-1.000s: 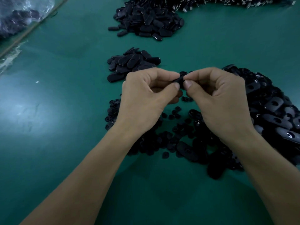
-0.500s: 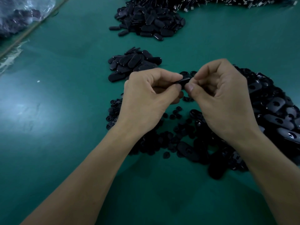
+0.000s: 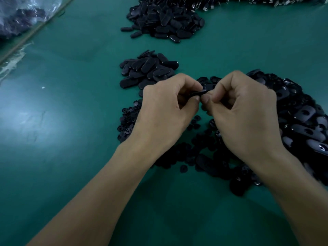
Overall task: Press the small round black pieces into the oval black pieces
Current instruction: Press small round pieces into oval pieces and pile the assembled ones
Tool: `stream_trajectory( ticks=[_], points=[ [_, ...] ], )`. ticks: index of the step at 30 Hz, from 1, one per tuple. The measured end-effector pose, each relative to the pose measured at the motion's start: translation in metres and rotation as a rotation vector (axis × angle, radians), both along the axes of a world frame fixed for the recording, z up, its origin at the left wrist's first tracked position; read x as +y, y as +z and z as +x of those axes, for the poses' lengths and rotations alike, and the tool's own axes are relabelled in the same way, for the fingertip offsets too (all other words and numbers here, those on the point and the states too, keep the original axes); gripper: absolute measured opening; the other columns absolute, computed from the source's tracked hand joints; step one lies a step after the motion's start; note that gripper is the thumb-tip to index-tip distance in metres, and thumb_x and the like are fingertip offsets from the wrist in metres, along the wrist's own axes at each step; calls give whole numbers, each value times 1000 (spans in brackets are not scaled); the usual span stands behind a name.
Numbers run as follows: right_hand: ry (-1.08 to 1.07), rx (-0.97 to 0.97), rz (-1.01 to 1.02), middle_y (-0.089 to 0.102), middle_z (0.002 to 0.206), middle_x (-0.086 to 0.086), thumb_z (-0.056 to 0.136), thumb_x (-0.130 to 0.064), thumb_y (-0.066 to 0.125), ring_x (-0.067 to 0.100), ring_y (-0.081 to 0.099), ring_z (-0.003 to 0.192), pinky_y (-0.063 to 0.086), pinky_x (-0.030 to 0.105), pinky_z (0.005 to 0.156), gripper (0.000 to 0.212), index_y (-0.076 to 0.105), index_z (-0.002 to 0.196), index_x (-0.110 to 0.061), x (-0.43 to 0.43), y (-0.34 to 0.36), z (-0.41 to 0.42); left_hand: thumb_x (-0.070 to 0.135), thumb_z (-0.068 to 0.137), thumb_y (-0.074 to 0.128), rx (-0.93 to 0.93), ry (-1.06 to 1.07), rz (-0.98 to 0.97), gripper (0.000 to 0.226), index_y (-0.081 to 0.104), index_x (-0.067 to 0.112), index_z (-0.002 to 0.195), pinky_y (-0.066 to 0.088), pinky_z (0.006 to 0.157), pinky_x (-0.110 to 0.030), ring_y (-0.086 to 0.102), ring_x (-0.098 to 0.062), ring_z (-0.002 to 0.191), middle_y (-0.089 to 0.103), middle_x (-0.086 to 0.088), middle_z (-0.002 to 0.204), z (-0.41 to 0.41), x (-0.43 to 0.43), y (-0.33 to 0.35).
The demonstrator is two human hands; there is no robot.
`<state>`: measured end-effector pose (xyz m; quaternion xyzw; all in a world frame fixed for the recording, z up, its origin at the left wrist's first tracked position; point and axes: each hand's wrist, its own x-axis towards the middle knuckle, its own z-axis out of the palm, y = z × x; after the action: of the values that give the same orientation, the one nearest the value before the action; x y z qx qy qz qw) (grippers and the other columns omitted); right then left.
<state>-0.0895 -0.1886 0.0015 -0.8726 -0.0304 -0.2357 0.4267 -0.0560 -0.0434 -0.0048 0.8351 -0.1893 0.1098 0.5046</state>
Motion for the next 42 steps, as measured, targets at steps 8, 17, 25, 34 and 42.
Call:
stream_trajectory(
  ticks=[8, 17, 25, 34, 42],
  points=[
    [99, 37, 17, 66, 65, -3, 90, -7, 70, 17, 64, 55, 51, 39, 51, 28, 54, 79, -27, 3, -1, -3, 12, 90, 72, -37, 42, 111, 12, 73, 18, 100, 54, 70, -17, 67, -4, 75, 71, 13, 84, 4, 5, -2],
    [101, 43, -24, 68, 102, -16, 92, -18, 71, -4, 63, 95, 47, 9, 84, 22, 72, 113, -27, -14, -1, 8, 8, 90, 73, 178, -77, -132, 24, 67, 31, 87, 55, 62, -23, 71, -11, 68, 74, 8, 75, 6, 2, 1],
    [212, 148, 209, 75, 83, -13, 87, -16, 78, 3, 72, 81, 59, 23, 79, 17, 72, 92, -31, -20, 0, 12, 1, 89, 74, 290, -131, -301, 17, 68, 14, 96, 56, 64, -19, 72, -13, 66, 74, 1, 73, 9, 7, 5],
    [213, 163, 222, 75, 83, -16, 85, -19, 80, 2, 72, 76, 56, 16, 71, 13, 73, 90, -28, -21, -2, 12, 9, 86, 80, 254, -83, -207, 18, 71, 24, 91, 62, 74, -29, 75, -13, 76, 75, 1, 81, 8, 9, 7],
    [190, 164, 183, 73, 81, -17, 87, -21, 78, 2, 70, 73, 55, 16, 68, 13, 71, 88, -32, -19, -2, 11, 7, 85, 80, 256, -77, -217, 16, 73, 19, 95, 62, 70, -27, 76, -15, 72, 76, -2, 81, 8, 9, 5]
  ],
)
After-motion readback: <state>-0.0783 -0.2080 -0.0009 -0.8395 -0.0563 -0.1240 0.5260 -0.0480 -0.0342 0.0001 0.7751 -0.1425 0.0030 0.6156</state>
